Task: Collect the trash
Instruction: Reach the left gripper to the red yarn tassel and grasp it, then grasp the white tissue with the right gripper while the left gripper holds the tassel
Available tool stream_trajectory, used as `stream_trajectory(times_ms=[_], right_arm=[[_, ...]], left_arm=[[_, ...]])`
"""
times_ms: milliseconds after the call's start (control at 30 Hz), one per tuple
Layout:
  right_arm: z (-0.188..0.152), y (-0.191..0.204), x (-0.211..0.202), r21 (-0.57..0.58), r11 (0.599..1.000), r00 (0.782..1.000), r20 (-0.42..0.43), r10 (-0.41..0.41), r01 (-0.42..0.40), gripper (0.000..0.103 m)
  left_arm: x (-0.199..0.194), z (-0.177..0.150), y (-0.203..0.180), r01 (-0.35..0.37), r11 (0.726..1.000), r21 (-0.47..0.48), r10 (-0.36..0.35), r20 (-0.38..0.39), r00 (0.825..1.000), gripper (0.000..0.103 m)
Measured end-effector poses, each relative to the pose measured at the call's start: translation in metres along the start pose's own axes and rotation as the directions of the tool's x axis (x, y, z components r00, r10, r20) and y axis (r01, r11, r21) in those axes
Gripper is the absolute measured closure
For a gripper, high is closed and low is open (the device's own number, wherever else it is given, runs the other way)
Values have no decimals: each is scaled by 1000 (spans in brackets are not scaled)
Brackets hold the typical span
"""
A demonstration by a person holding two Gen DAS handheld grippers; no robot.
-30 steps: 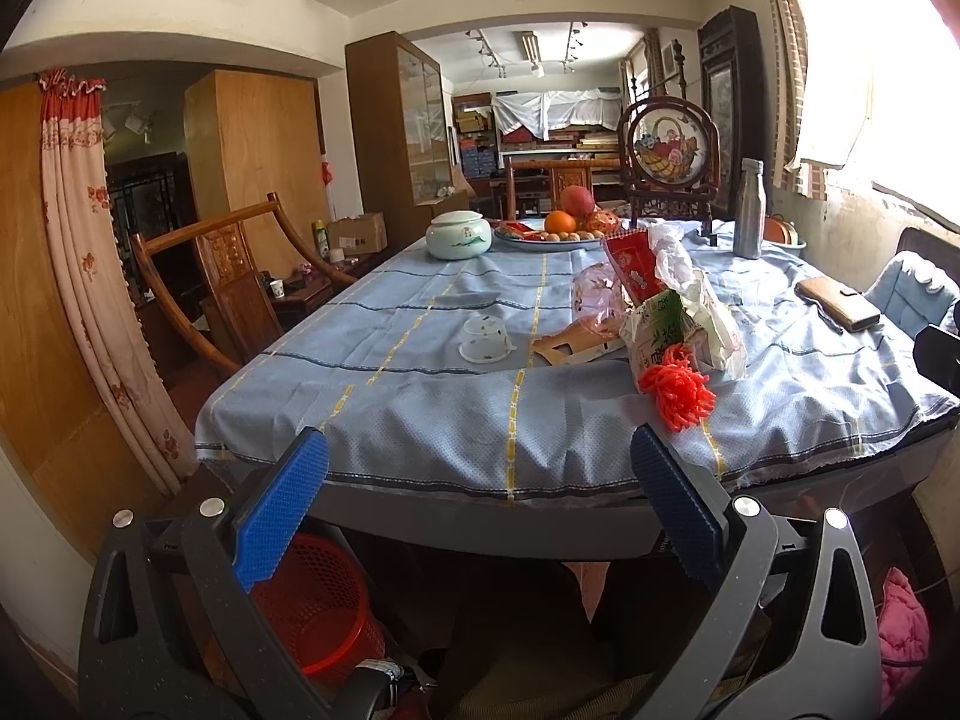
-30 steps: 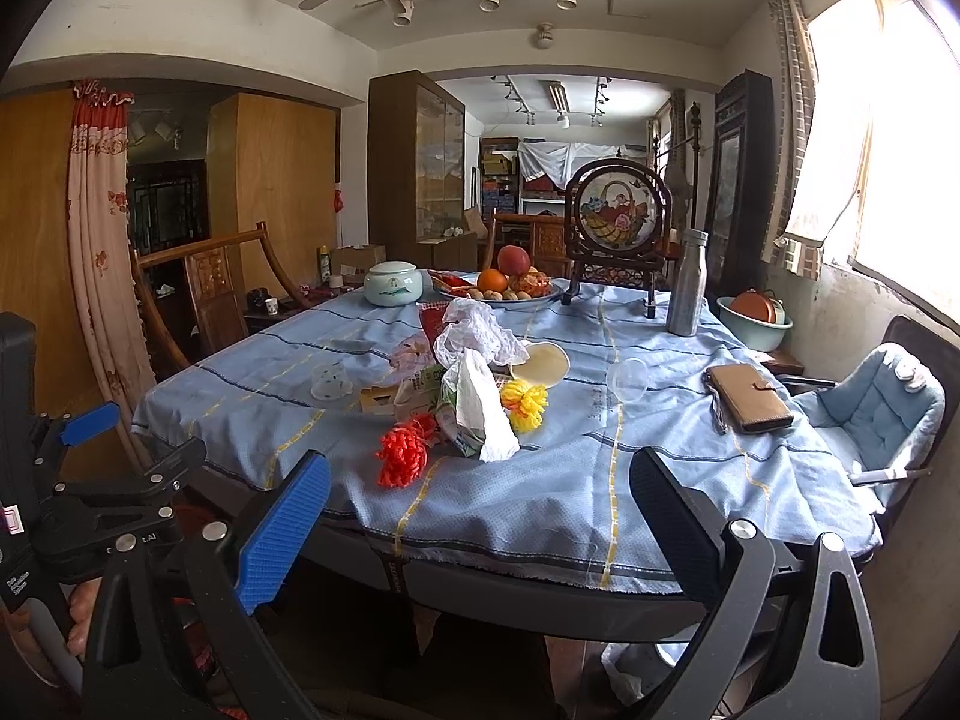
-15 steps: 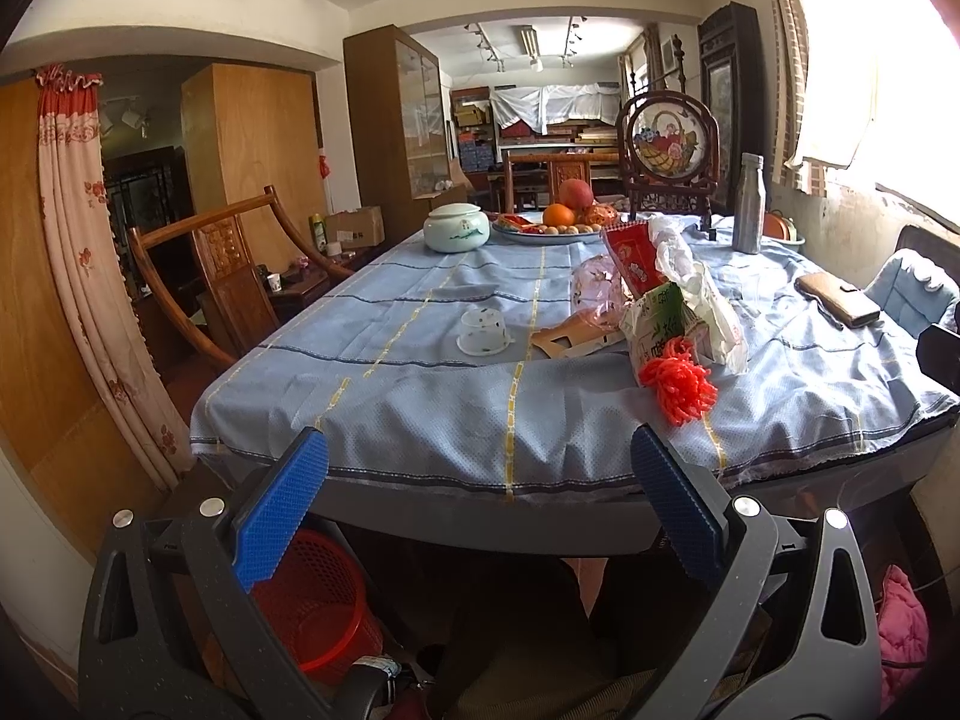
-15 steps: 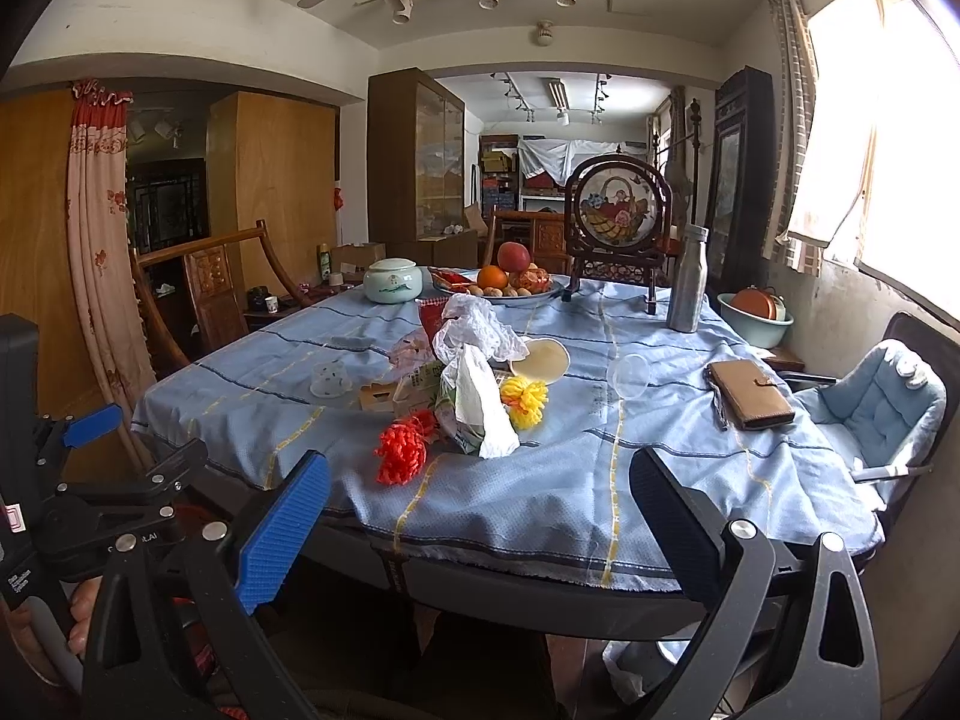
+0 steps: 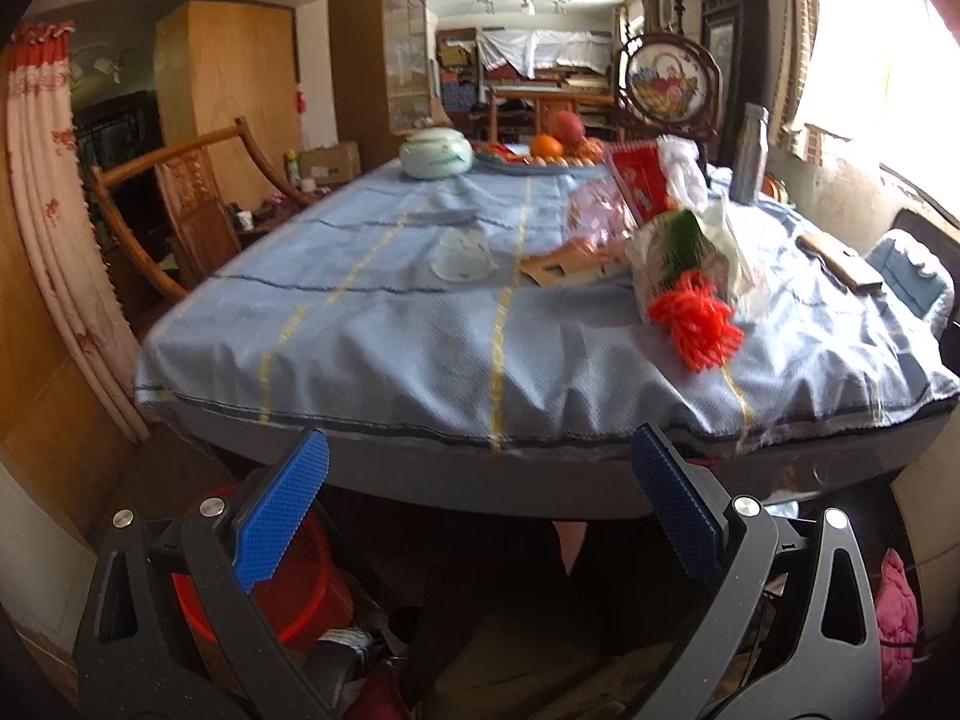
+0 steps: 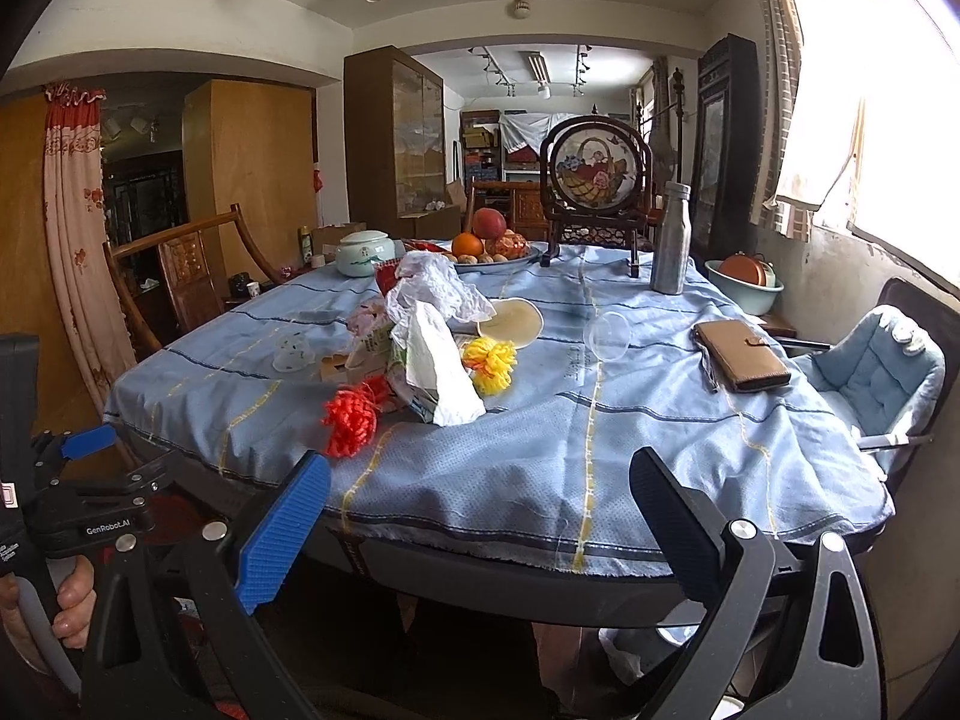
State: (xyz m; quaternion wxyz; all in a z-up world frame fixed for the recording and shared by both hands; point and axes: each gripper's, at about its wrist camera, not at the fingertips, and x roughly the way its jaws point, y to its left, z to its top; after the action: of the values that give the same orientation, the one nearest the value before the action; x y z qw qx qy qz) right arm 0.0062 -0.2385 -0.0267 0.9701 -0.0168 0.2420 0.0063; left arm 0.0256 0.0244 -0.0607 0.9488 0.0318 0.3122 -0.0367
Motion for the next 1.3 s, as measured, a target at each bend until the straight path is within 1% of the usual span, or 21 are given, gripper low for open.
stream_trajectory(times_ms=[33,100,133,267,367,433,567,667,700,733,767,800,833,867,933,1000,1067,1133,1267,1300], right_arm=[[-2,-3,5,1,1000,1000,4,-1,1,5],[-2,-8,13,-14,1000,1000,-25,-16,15,5],[-2,-12,17,-6,1000,1000,-18,-17,16,5],[-2,-25,25,36,999,1000,-22,-9,10,5],[-3,-37,24,42,999,999,-15,-34,34,5],[-4,-47,25,55,998,999,-12,-42,43,5],[-9,-65,33,106,994,999,-26,-18,20,5],[-12,-70,44,130,992,999,-40,8,-2,5],[-13,-71,47,133,991,999,-43,18,-12,5],[-13,-71,51,142,990,998,-49,30,-23,5],[-13,-70,53,142,989,998,-49,37,-30,5],[-14,-69,55,138,990,998,-46,44,-38,5],[-14,-67,58,146,988,997,-47,58,-51,5],[-13,-64,60,143,988,997,-46,66,-59,5],[-10,-59,64,138,988,995,-49,81,-74,5],[-5,-51,71,132,986,992,-49,112,-105,5],[1,-42,79,127,981,987,-50,152,-144,5],[7,-31,87,113,977,981,-46,186,-180,5],[20,-8,107,71,975,976,-43,213,-210,6],[22,-4,112,65,975,976,-43,215,-212,9]], left_arm=[[6,-1,-4,18,1000,9,-18,-17,1000,7],[18,2,-17,57,998,42,-55,-49,997,7],[23,4,-22,75,996,52,-72,-60,996,7],[43,25,-48,177,980,88,-172,-67,983,7],[60,43,-66,204,972,112,-200,-50,979,7],[72,51,-73,216,970,111,-212,-53,976,7],[96,60,-78,263,963,65,-257,-85,963,7],[110,64,-79,296,954,36,-292,-98,952,21],[113,64,-80,307,951,36,-302,-106,947,36],[116,64,-81,318,947,40,-312,-117,943,53],[116,64,-82,322,946,43,-315,-121,941,59],[115,64,-80,315,948,44,-309,-112,945,64],[110,63,-75,316,948,37,-311,-97,946,66],[104,62,-70,316,948,31,-313,-78,947,66],[88,61,-56,290,956,27,-290,-32,957,66],[77,61,-41,266,964,18,-266,-5,964,66],[72,62,-27,244,970,1,-244,1,970,66],[69,61,-9,205,978,-28,-205,5,979,66],[68,57,20,159,984,-81,-159,5,987,66],[68,56,27,152,984,-94,-153,4,988,66]])
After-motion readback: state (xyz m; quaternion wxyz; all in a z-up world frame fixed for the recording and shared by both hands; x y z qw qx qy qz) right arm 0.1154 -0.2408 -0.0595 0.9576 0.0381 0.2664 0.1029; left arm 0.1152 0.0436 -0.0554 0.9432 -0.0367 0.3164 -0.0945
